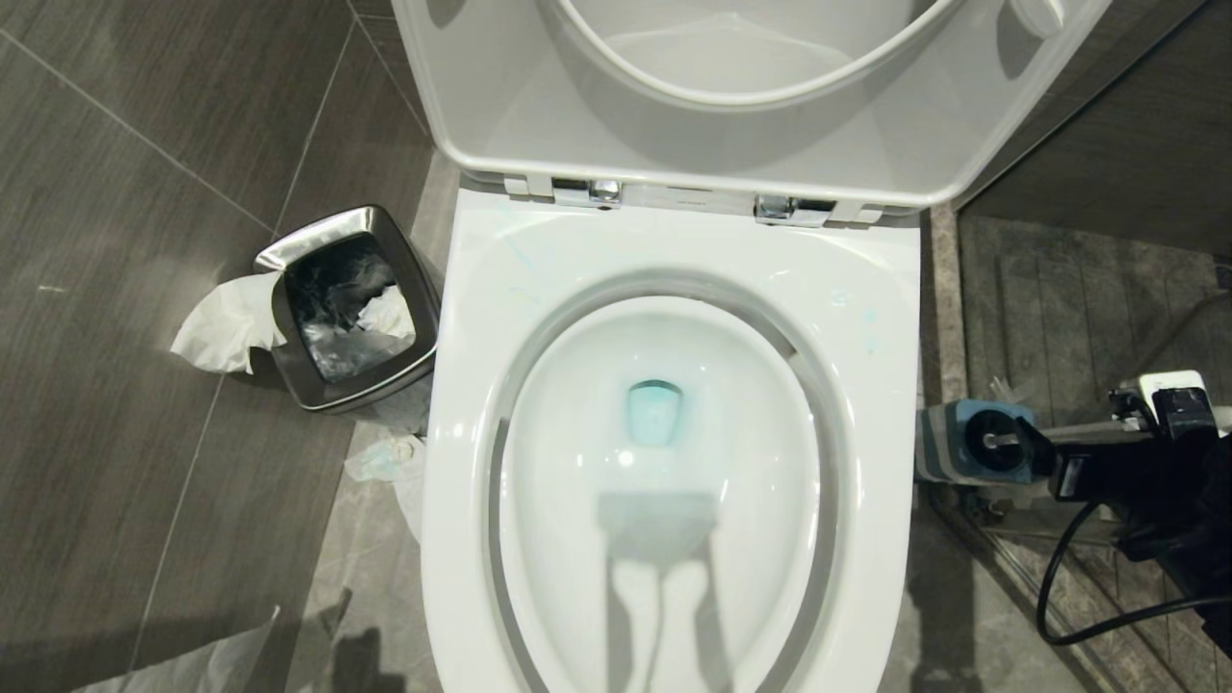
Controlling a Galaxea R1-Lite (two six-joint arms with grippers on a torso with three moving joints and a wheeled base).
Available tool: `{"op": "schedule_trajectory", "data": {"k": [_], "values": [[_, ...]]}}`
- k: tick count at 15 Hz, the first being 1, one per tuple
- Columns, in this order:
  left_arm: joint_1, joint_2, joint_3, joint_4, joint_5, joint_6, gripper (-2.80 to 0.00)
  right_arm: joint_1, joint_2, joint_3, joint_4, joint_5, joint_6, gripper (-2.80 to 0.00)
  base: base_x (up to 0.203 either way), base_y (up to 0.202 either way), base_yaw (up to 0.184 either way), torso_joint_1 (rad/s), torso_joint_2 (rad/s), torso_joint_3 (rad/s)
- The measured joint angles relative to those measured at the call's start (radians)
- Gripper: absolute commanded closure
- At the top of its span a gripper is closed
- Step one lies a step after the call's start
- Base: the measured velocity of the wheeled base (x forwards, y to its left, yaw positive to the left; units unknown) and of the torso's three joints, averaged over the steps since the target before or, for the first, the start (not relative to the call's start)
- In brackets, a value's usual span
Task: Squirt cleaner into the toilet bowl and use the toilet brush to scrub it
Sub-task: Scrub the toilet bowl
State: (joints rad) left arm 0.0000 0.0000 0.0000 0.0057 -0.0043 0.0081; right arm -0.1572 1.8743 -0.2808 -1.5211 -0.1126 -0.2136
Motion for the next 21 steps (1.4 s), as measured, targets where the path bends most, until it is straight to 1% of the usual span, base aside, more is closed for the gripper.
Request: {"op": "schedule_trajectory", "data": {"k": [2, 10, 11, 21], "values": [[0.000, 0.000, 0.000, 0.000, 0.000, 0.000, 0.00, -0.010, -0.003, -0.013, 0.000, 0.000, -0.018, -2.80, 0.000, 0.000, 0.000, 0.000, 0.00, 0.000], [0.000, 0.000, 0.000, 0.000, 0.000, 0.002, 0.00, -0.028, 0.001, -0.038, 0.000, 0.011, -0.019, -2.80, 0.000, 0.000, 0.000, 0.000, 0.00, 0.000], [0.000, 0.000, 0.000, 0.000, 0.001, 0.003, 0.00, -0.028, 0.001, -0.038, 0.000, 0.023, -0.018, 0.00, 0.000, 0.000, 0.000, 0.000, 0.00, 0.000], [0.000, 0.000, 0.000, 0.001, 0.000, 0.002, 0.00, -0.027, -0.018, -0.026, -0.002, 0.029, -0.015, 0.00, 0.000, 0.000, 0.000, 0.000, 0.00, 0.000]]}}
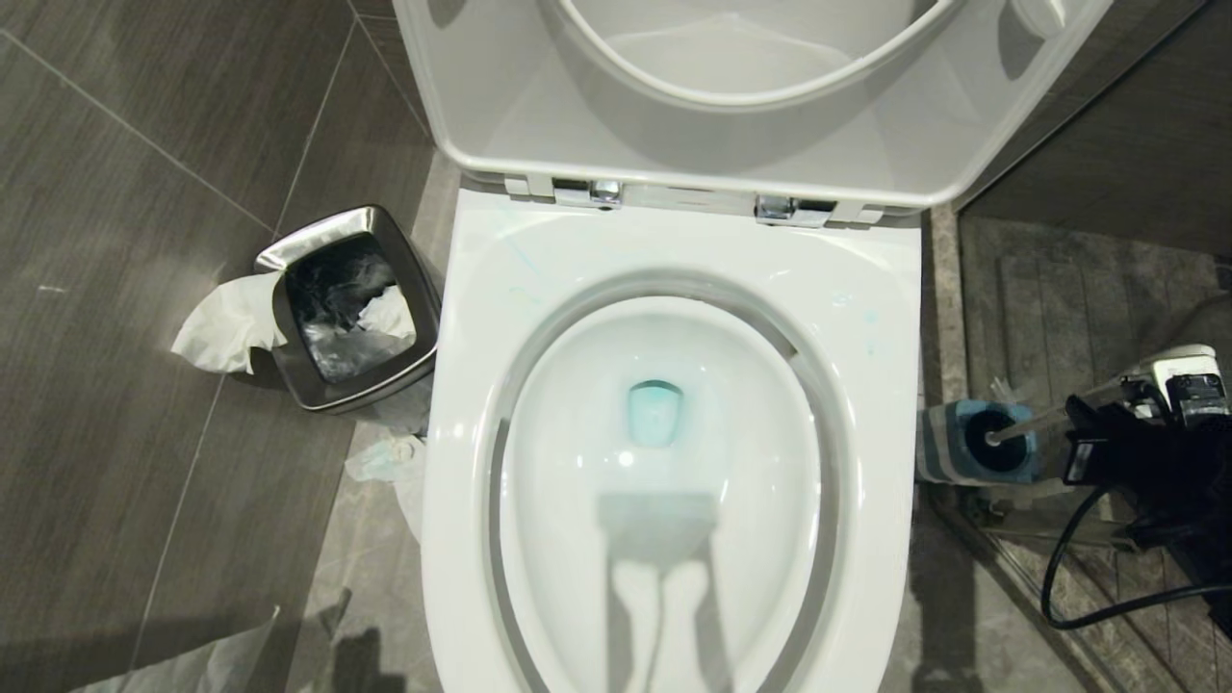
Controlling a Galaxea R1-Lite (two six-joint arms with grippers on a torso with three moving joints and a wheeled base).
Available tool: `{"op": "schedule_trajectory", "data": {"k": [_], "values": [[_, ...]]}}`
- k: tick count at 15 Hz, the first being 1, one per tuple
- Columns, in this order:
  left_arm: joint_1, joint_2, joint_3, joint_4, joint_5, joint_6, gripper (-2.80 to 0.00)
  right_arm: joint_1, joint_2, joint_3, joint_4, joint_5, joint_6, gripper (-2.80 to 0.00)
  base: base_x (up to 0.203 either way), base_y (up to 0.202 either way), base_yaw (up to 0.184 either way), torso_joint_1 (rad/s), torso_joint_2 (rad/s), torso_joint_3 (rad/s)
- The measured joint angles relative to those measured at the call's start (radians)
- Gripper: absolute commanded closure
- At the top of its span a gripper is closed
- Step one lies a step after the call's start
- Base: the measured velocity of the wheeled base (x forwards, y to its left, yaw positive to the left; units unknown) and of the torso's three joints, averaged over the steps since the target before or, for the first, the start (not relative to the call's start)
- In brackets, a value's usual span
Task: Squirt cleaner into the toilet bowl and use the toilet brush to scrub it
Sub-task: Scrub the toilet bowl
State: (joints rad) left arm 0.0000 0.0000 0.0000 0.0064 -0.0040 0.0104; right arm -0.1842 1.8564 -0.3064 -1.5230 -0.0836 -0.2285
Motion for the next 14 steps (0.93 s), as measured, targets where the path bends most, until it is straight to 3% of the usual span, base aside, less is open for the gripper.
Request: {"op": "schedule_trajectory", "data": {"k": [14], "values": [[0.000, 0.000, 0.000, 0.000, 0.000, 0.001, 0.00, -0.001, -0.094, 0.211, 0.001, 0.000, 0.016, 0.00, 0.000, 0.000, 0.000, 0.000, 0.00, 0.000]]}}
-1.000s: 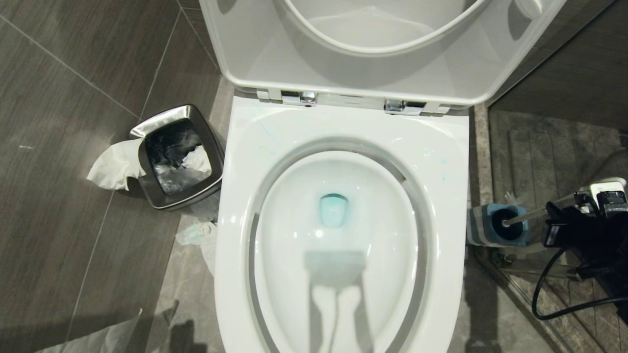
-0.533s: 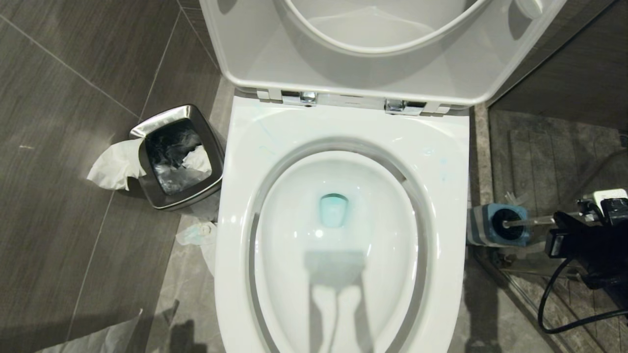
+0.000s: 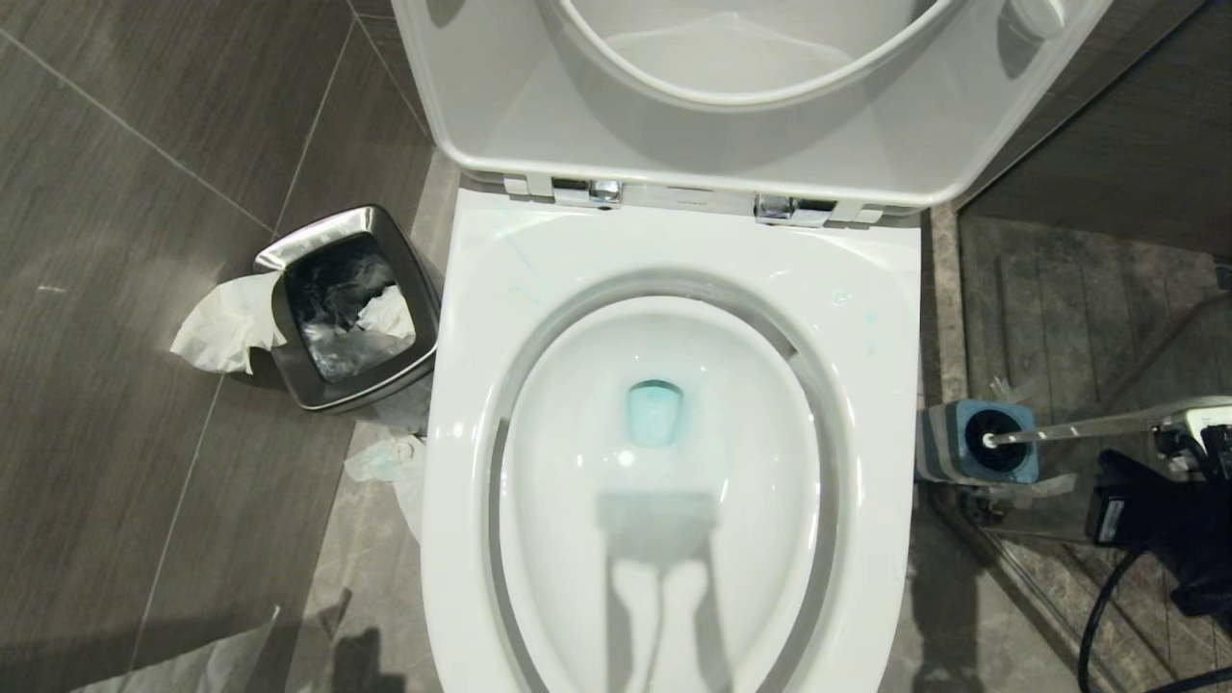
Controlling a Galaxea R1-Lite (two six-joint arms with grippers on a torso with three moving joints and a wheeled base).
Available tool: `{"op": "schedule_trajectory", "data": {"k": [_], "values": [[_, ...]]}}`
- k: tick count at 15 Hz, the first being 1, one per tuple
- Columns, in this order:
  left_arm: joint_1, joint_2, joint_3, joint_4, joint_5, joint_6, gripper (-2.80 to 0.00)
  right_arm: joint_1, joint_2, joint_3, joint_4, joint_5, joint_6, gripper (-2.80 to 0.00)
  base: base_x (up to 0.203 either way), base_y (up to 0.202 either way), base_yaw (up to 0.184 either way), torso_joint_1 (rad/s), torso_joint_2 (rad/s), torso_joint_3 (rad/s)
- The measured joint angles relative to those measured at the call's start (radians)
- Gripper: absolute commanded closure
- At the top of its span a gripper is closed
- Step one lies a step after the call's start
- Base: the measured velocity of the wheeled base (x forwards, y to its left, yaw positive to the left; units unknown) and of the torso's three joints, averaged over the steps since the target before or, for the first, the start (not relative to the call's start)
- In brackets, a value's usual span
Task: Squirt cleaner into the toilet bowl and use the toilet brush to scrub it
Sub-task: Scrub the toilet bowl
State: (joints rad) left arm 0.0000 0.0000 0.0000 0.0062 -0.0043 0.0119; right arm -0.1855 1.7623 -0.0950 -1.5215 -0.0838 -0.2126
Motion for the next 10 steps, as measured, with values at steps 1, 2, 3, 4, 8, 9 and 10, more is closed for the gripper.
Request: {"op": "schedule_trajectory", "data": {"k": [1, 2, 3, 4, 8, 9, 10], "values": [[0.000, 0.000, 0.000, 0.000, 0.001, 0.000, 0.00, 0.000, -0.003, 0.029, 0.000, 0.000, -0.002, 0.00, 0.000, 0.000, 0.000, 0.000, 0.00, 0.000], [0.000, 0.000, 0.000, 0.000, 0.000, 0.000, 0.00, 0.001, -0.004, 0.045, 0.000, 0.000, -0.004, 0.00, 0.000, 0.000, 0.000, 0.000, 0.00, 0.000], [0.000, 0.000, 0.000, 0.000, 0.000, 0.000, 0.00, 0.001, -0.005, 0.052, 0.000, 0.000, -0.004, -2.80, 0.000, 0.000, 0.000, 0.000, 0.00, 0.000], [0.000, 0.000, 0.000, 0.000, 0.000, 0.000, 0.00, 0.001, -0.005, 0.052, 0.000, 0.000, -0.002, -2.80, 0.000, 0.000, 0.000, 0.000, 0.00, 0.000], [0.000, 0.000, 0.000, 0.000, 0.000, -0.002, 0.00, 0.000, -0.007, 0.051, 0.000, 0.001, 0.001, -2.80, 0.000, 0.000, 0.000, 0.000, 0.00, 0.000], [0.000, 0.000, 0.000, 0.000, 0.000, -0.003, 0.00, 0.000, -0.006, 0.052, 0.000, 0.001, -0.001, -2.80, 0.000, 0.000, 0.000, 0.000, 0.00, 0.000], [0.000, 0.000, 0.000, 0.001, 0.000, -0.005, 0.00, 0.000, -0.005, 0.052, 0.000, 0.003, -0.003, -2.80, 0.000, 0.000, 0.000, 0.000, 0.00, 0.000]]}}
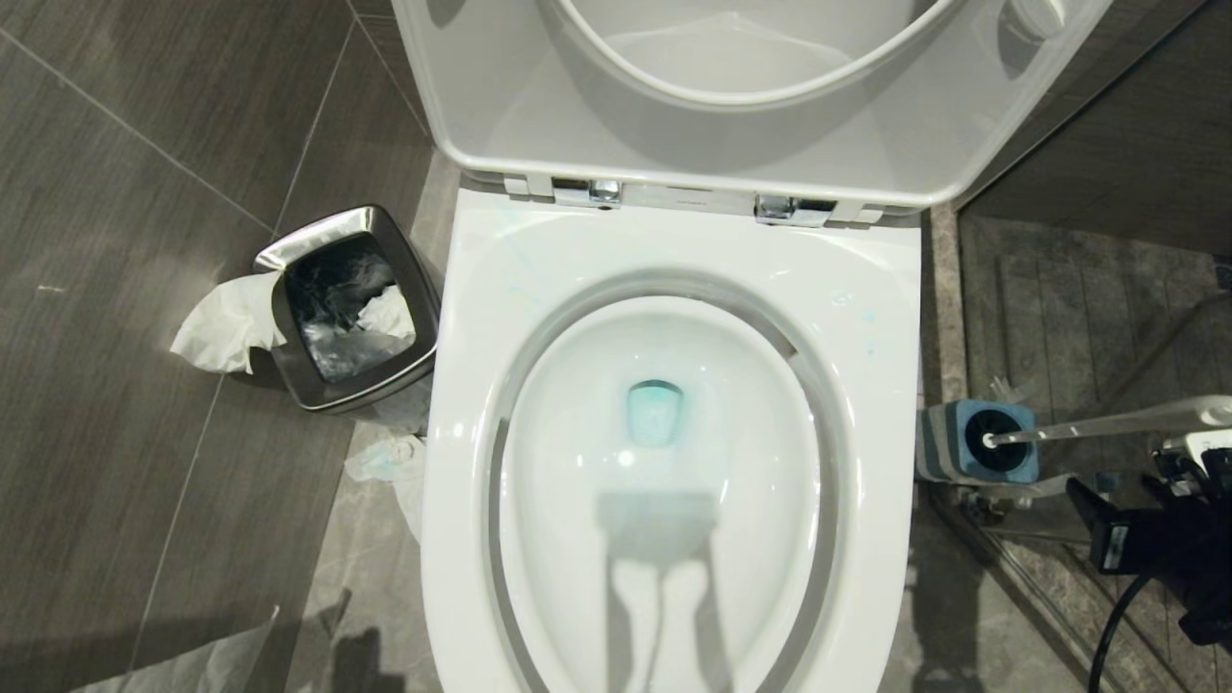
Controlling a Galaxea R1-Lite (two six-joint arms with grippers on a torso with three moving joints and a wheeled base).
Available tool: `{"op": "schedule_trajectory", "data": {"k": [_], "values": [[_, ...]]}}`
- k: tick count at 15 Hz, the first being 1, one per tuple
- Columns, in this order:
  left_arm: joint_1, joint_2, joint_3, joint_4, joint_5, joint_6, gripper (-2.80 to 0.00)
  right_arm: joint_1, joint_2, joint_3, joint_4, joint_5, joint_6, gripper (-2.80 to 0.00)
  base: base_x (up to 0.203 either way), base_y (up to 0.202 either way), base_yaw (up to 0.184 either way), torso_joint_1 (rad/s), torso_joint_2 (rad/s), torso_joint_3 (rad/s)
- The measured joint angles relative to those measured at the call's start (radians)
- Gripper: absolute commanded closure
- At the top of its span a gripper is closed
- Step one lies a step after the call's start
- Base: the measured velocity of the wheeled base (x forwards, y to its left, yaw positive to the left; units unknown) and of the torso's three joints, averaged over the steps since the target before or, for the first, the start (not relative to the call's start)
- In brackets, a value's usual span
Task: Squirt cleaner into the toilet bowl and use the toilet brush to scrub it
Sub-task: Scrub the toilet bowl
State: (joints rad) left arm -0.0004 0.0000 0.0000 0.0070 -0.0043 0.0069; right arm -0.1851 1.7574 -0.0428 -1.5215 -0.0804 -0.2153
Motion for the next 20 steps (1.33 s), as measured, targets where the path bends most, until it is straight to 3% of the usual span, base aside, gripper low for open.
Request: {"op": "schedule_trajectory", "data": {"k": [11, 20], "values": [[0.000, 0.000, 0.000, 0.001, 0.000, 0.000, 0.00, -0.001, 0.062, -0.008, 0.001, 0.009, 0.004, -2.80, 0.000, 0.000, 0.000, 0.000, 0.00, 0.000], [0.000, 0.000, 0.000, 0.001, 0.000, 0.000, 0.00, -0.036, 0.097, -0.203, 0.001, 0.010, 0.006, -2.80, 0.000, 0.000, 0.000, 0.000, 0.00, 0.000]]}}
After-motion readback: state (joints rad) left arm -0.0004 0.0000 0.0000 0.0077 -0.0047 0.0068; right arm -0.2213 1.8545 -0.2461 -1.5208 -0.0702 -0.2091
